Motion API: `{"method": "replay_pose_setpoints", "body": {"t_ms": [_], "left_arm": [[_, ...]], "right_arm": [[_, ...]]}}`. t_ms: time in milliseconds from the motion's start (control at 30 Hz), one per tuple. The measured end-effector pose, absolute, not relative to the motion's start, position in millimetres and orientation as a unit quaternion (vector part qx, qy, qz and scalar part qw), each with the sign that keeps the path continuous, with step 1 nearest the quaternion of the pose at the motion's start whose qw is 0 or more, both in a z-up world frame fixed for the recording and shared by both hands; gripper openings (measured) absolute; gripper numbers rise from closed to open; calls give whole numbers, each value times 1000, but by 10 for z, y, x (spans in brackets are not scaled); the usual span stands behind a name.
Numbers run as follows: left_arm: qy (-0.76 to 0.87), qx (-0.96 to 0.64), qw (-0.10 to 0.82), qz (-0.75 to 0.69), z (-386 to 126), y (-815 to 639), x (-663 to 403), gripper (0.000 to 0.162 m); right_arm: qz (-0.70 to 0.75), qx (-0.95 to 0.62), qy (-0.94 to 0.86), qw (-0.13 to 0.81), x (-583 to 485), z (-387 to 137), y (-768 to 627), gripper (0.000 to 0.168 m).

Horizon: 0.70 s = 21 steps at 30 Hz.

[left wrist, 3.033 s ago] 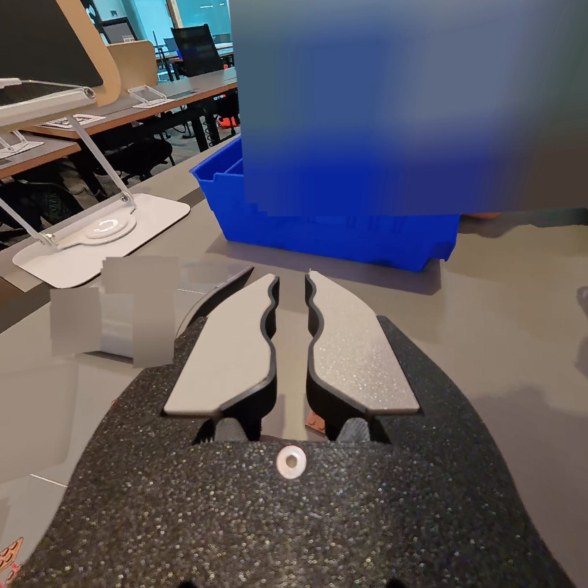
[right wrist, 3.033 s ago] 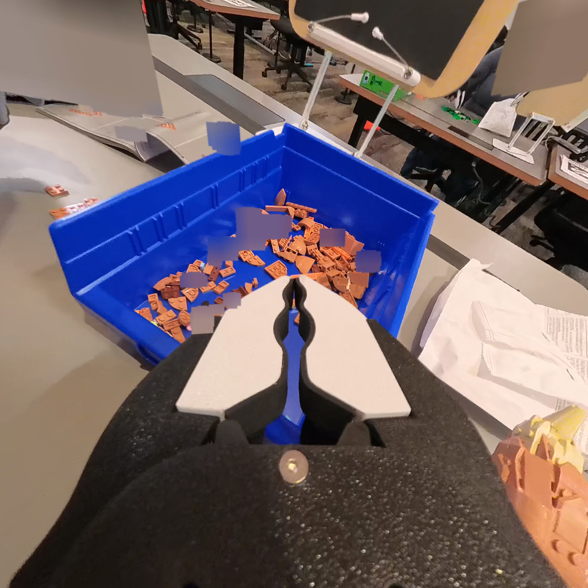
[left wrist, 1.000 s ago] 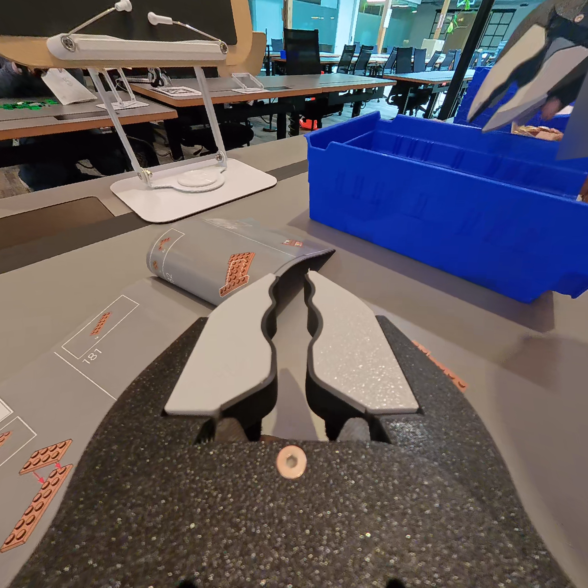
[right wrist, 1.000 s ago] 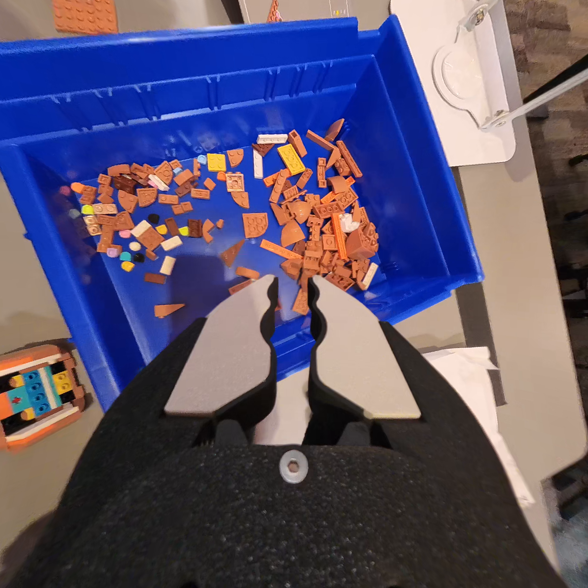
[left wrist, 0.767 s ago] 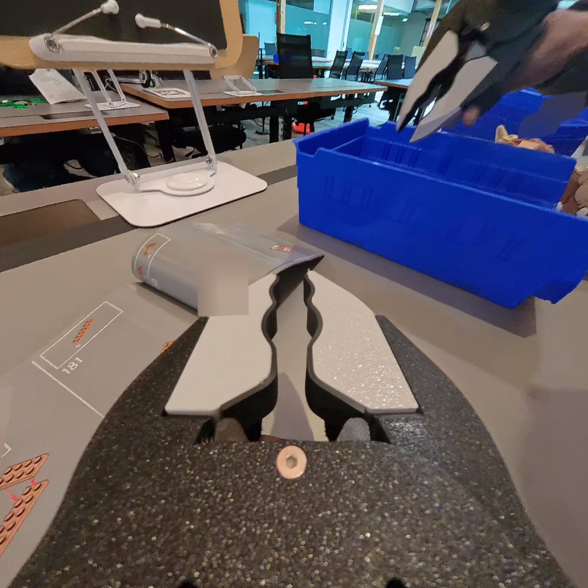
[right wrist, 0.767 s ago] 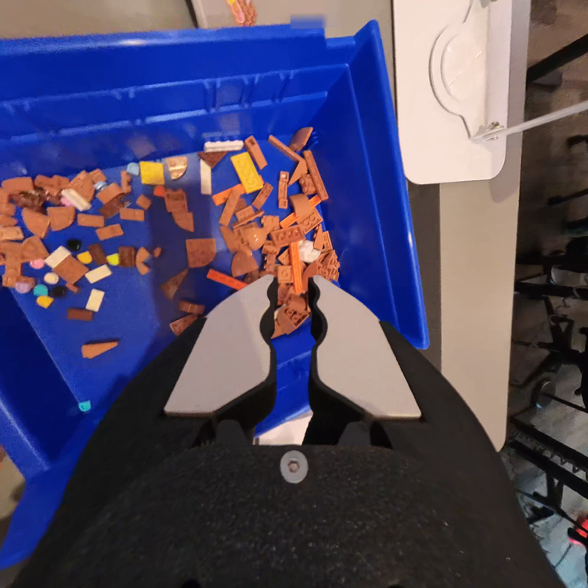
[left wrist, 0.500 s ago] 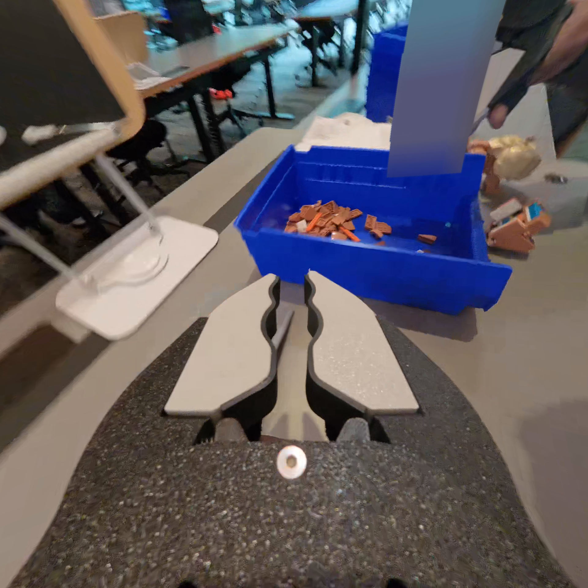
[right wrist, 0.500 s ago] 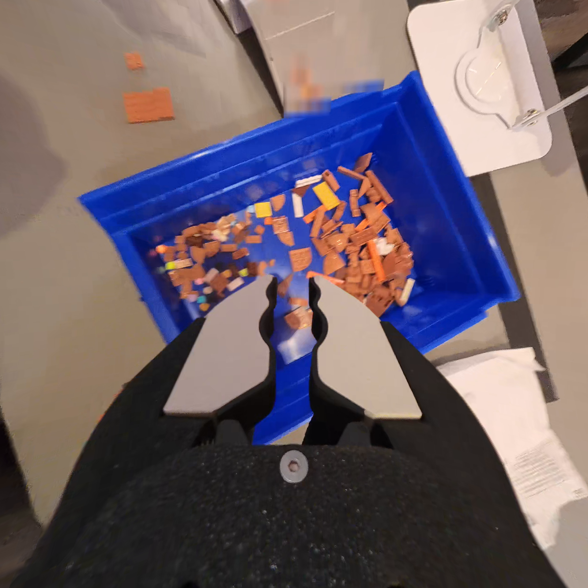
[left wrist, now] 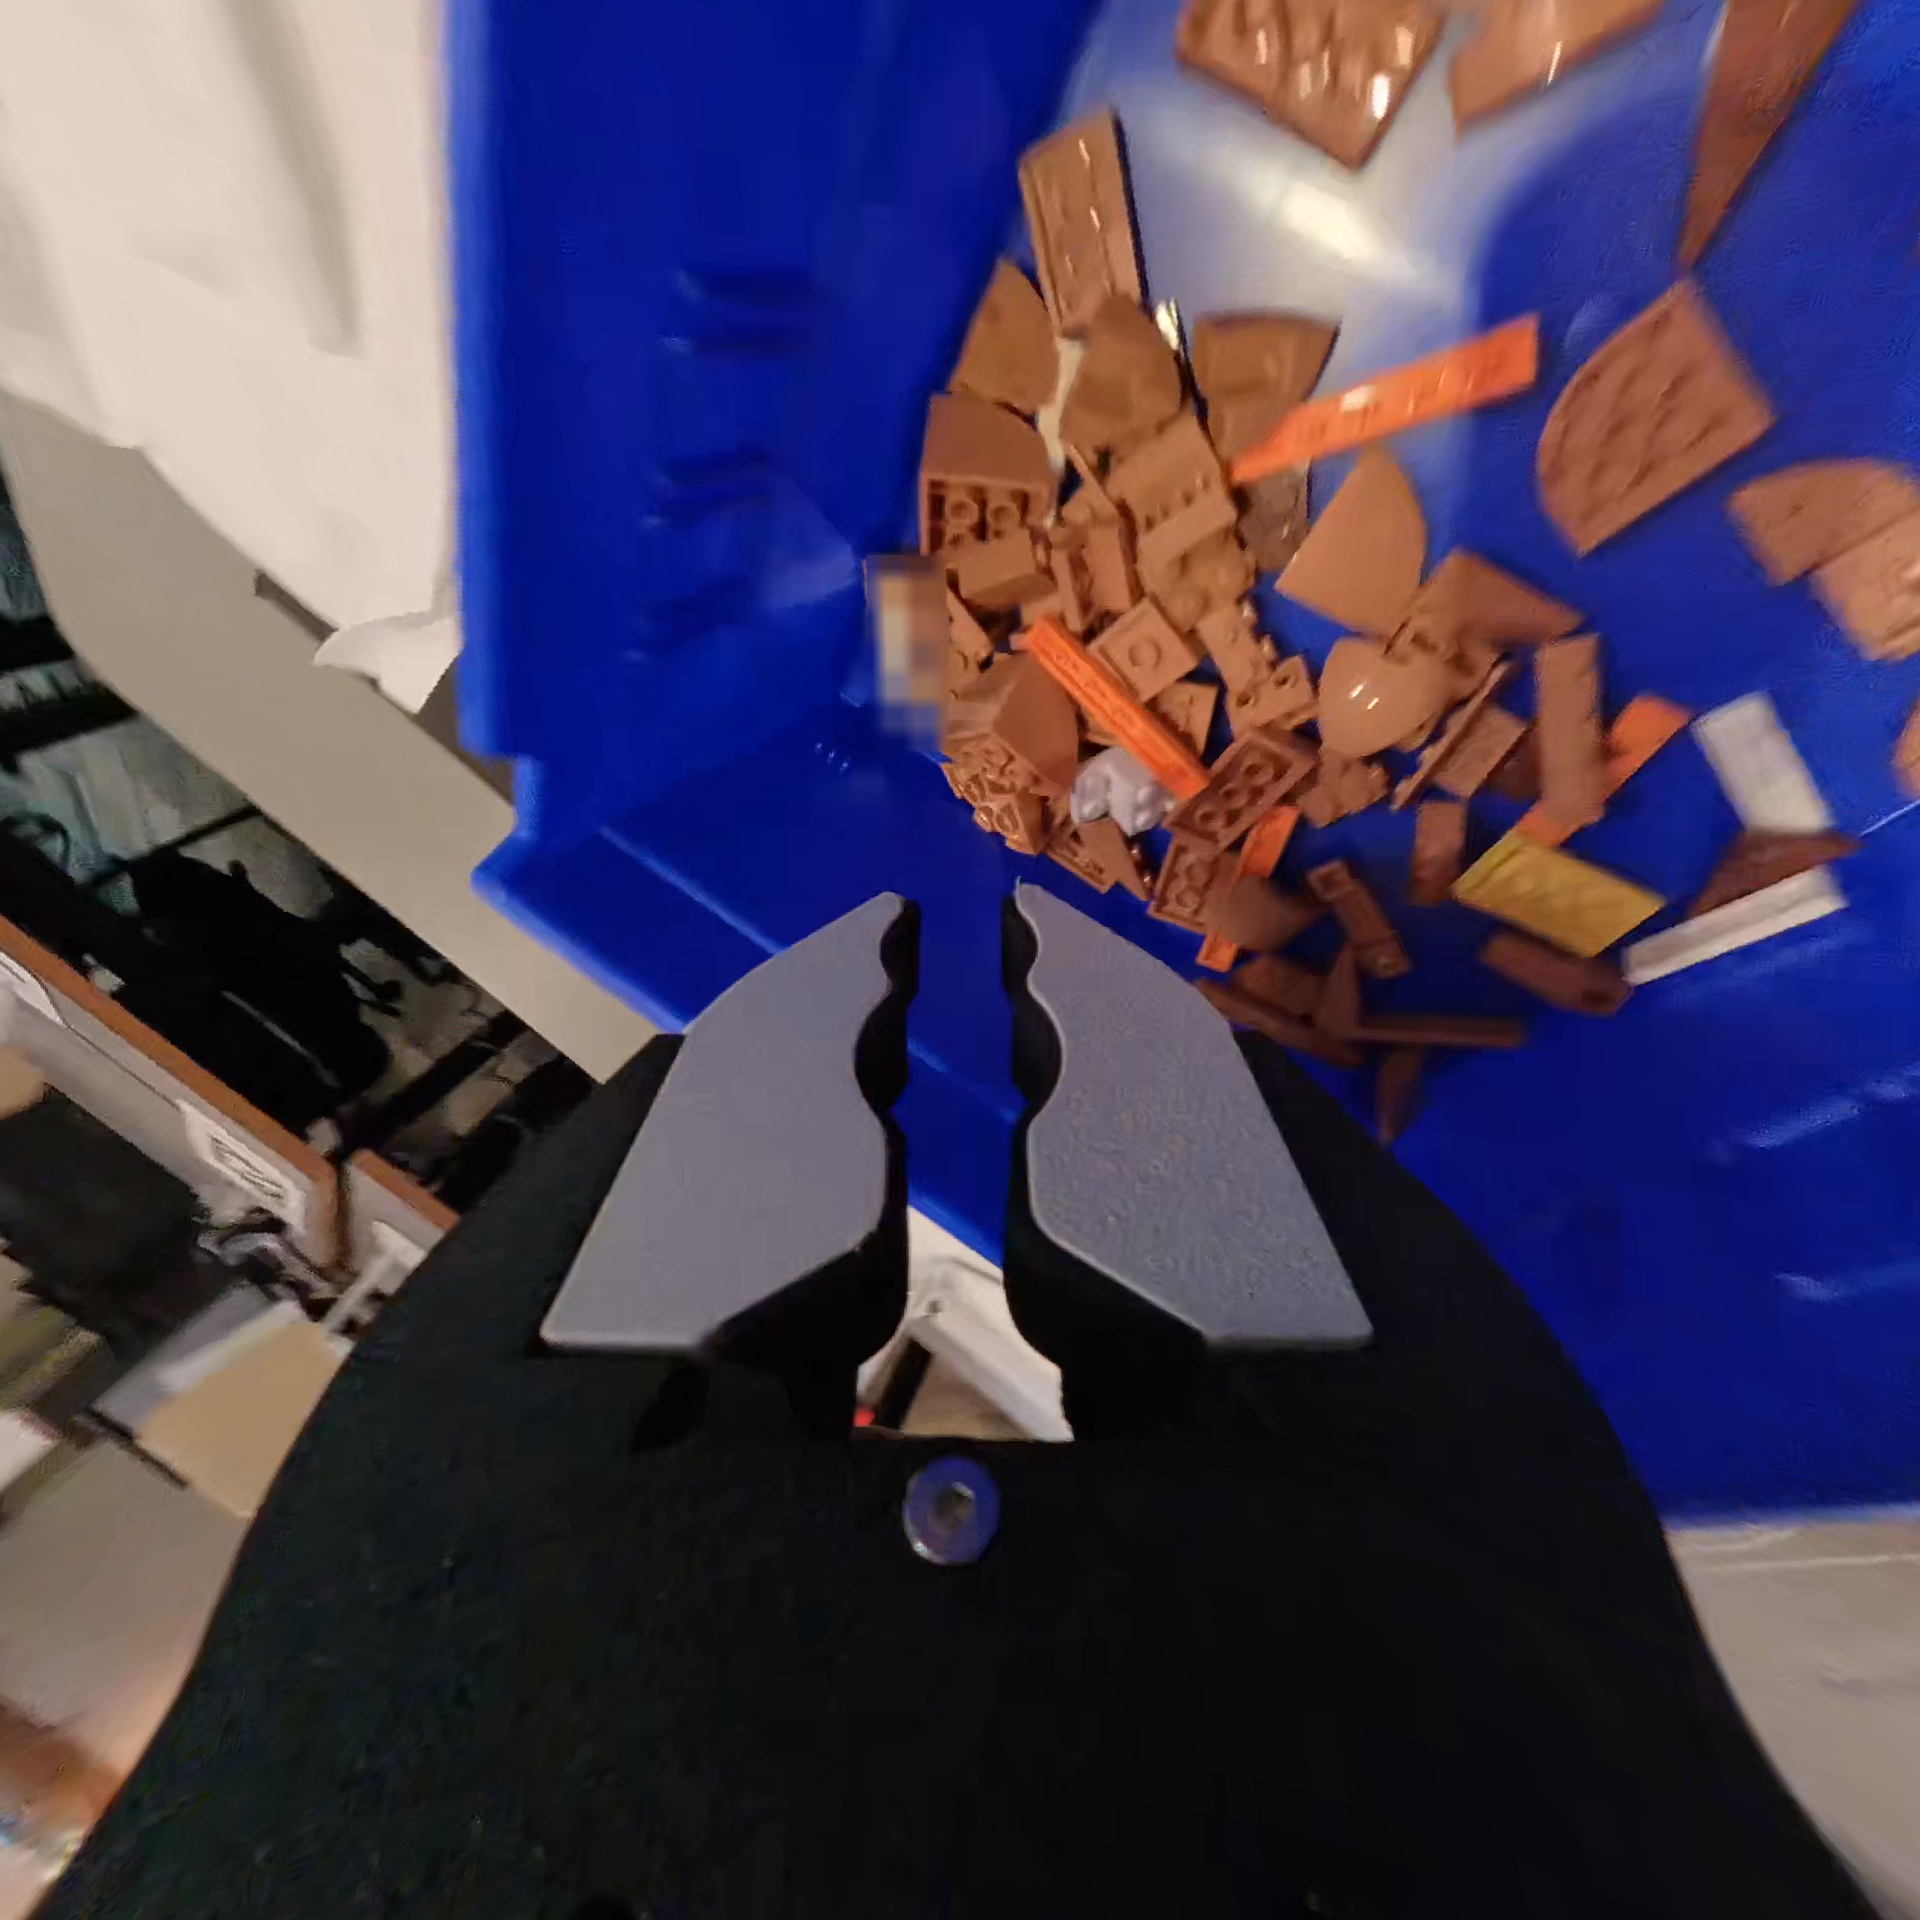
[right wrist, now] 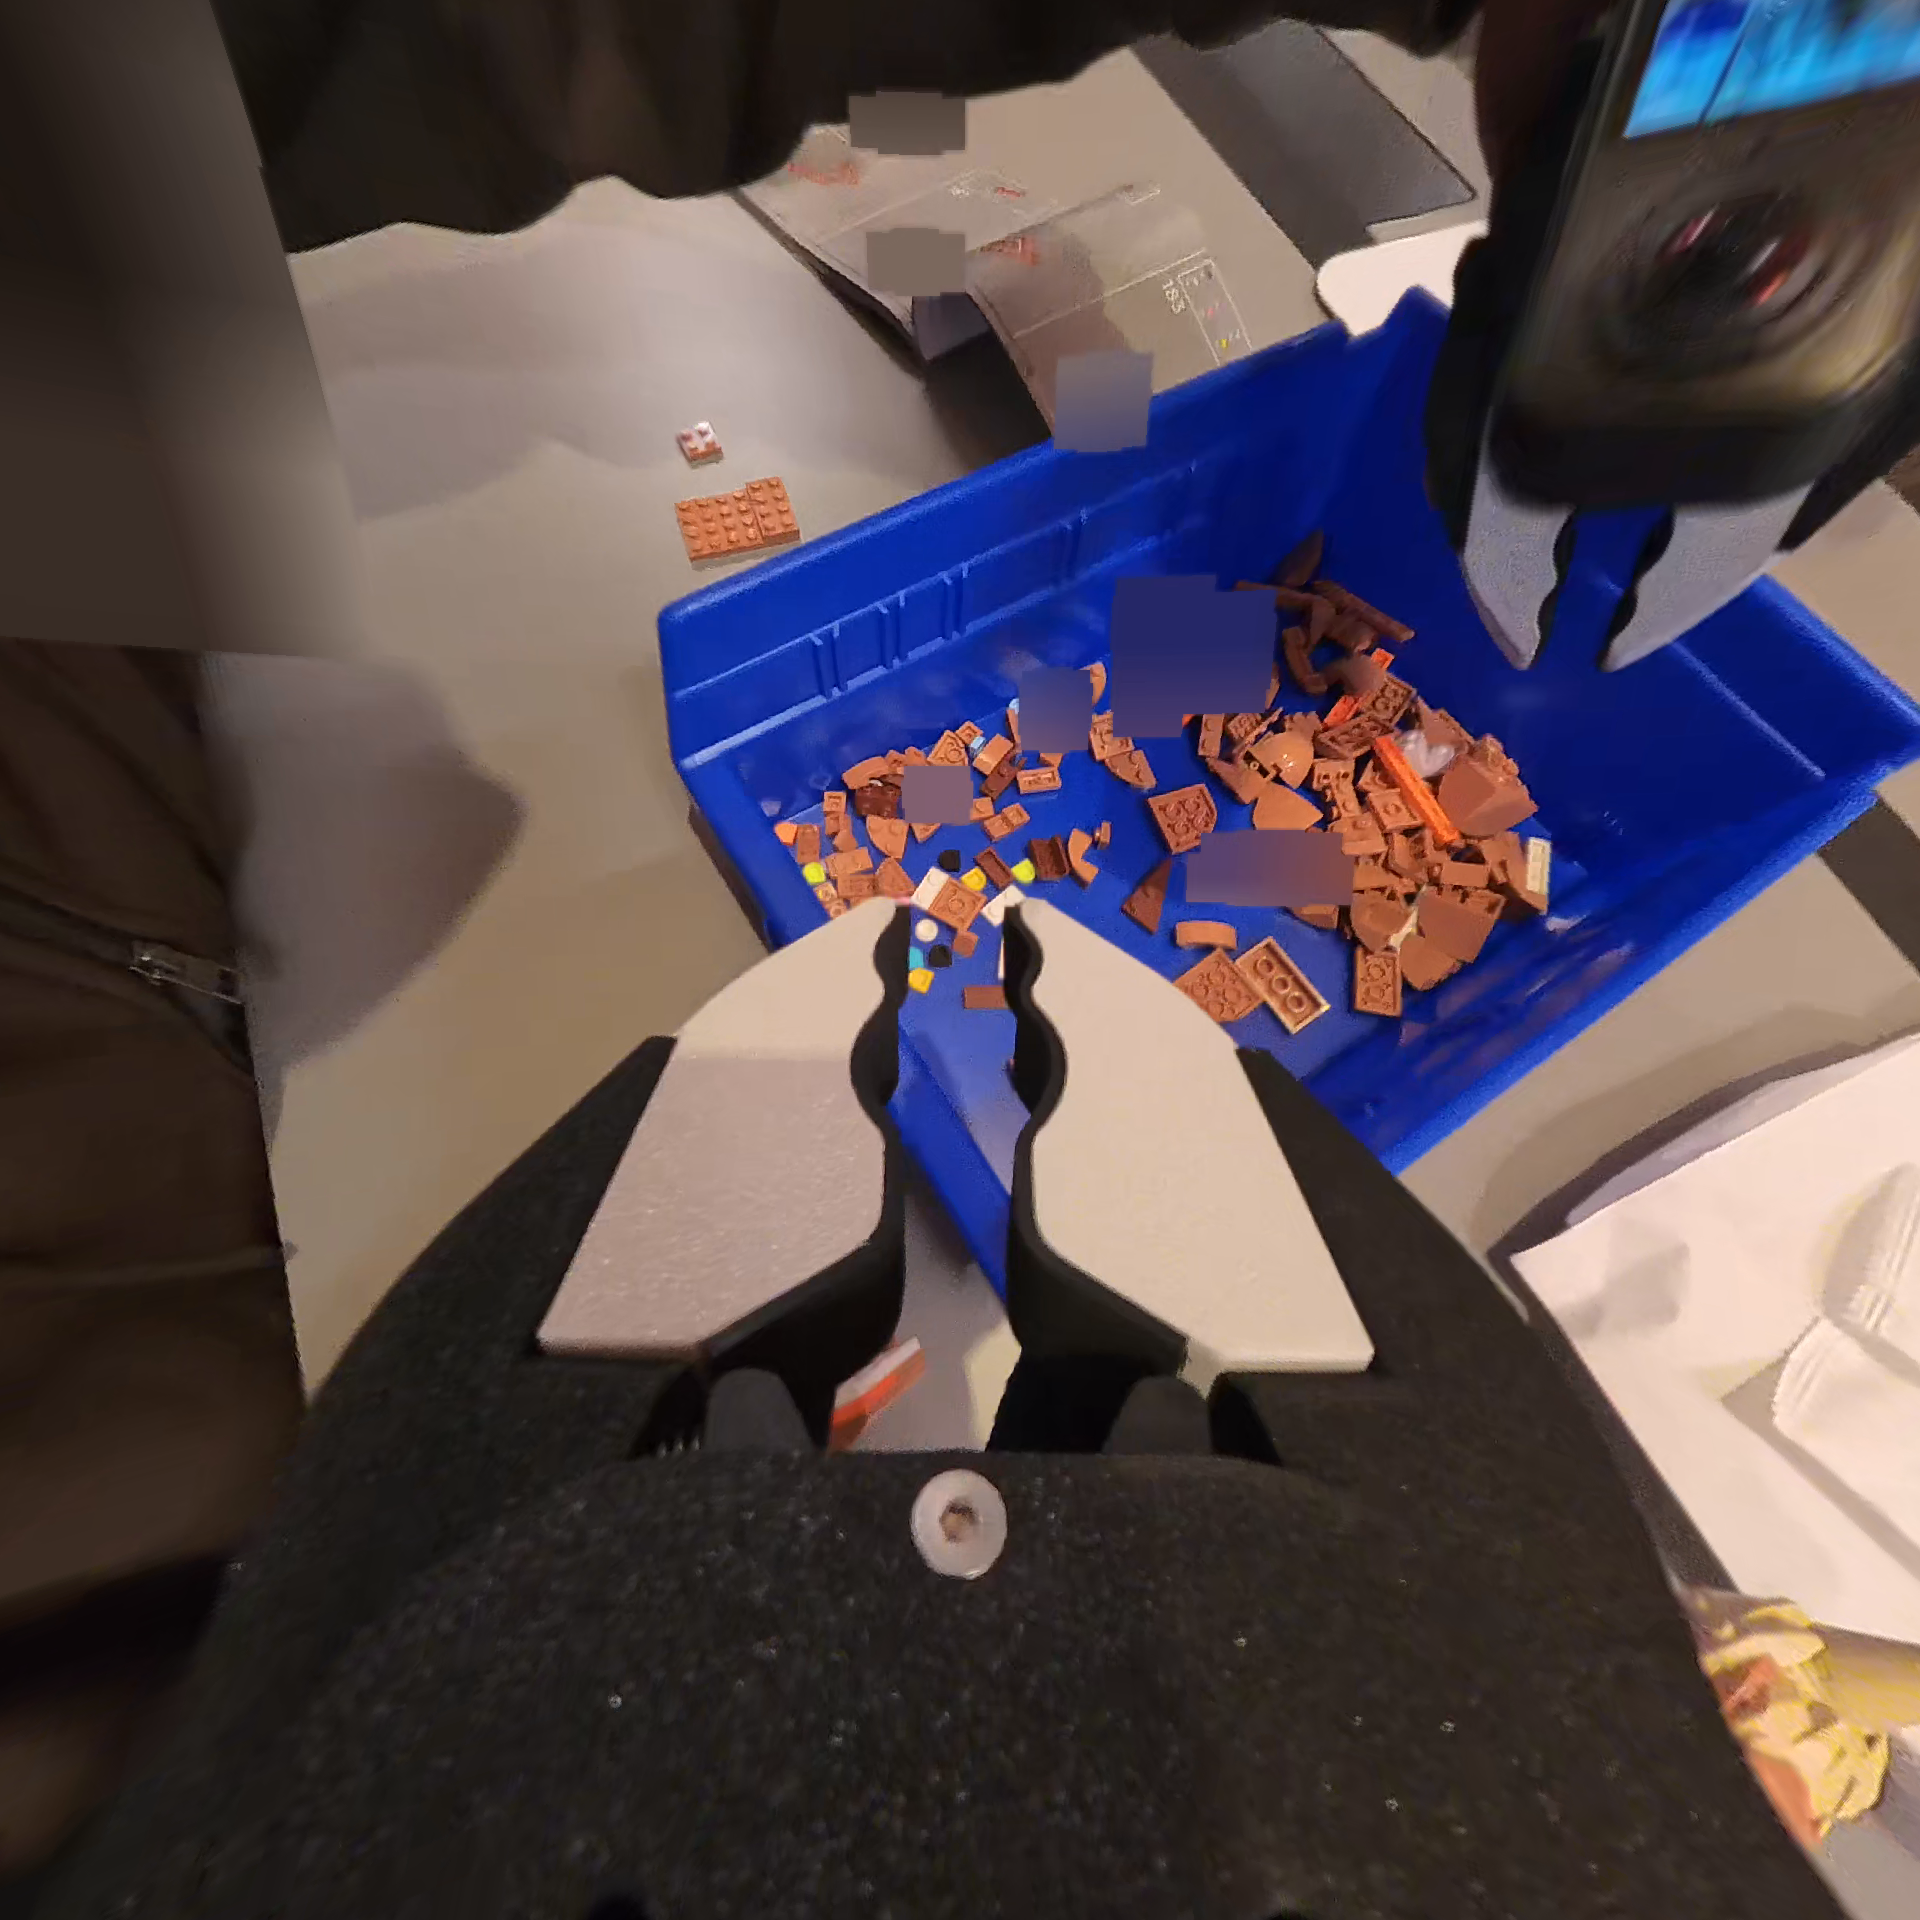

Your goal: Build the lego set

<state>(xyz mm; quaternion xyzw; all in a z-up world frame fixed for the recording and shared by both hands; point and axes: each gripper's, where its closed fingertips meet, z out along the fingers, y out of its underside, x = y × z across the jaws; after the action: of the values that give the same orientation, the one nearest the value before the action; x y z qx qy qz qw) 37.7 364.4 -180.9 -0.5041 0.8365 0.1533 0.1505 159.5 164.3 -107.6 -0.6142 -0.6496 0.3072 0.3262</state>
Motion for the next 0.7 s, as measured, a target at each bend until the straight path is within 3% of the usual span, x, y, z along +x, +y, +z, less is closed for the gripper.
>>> {"method": "replay_pose_setpoints", "body": {"t_ms": [367,533,700], "left_arm": [[912,-330,17,243,-2312,3843,403,13],[906,-347,65,234,-2347,3925,599,2],[890,-395,133,184,-2069,3963,735,3]], "right_arm": [[333,-608,-652,308,1687,-1195,1699,16],[336,-605,-653,307,1684,-1194,1675,15],[331,-607,-655,304,1682,-1202,1666,15]]}}
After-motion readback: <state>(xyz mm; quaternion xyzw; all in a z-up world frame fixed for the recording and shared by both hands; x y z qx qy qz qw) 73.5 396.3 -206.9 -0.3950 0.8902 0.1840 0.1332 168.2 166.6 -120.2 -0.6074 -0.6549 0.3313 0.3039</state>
